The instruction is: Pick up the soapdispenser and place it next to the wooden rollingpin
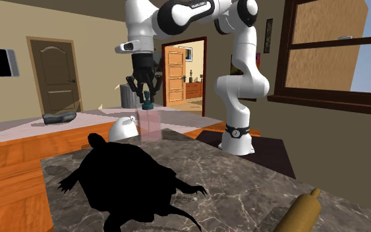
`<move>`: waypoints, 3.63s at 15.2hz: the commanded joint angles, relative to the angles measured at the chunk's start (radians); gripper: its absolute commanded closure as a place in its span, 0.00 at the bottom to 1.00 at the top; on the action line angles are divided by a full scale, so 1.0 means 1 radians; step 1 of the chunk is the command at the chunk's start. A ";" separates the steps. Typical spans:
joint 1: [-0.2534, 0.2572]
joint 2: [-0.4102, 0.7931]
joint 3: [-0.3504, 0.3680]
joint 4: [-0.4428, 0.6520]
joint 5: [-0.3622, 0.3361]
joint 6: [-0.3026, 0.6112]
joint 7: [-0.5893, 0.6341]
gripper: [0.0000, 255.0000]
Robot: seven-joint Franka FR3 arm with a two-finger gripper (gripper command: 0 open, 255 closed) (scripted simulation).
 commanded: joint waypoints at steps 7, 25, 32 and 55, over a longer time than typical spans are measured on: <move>0.001 -0.022 0.019 0.089 -0.002 -0.108 0.009 1.00; 0.014 -0.015 0.046 0.335 0.015 -0.349 0.010 1.00; 0.021 0.011 0.046 0.451 0.030 -0.443 0.002 1.00; 0.174 0.062 0.330 0.355 0.129 -0.311 0.432 1.00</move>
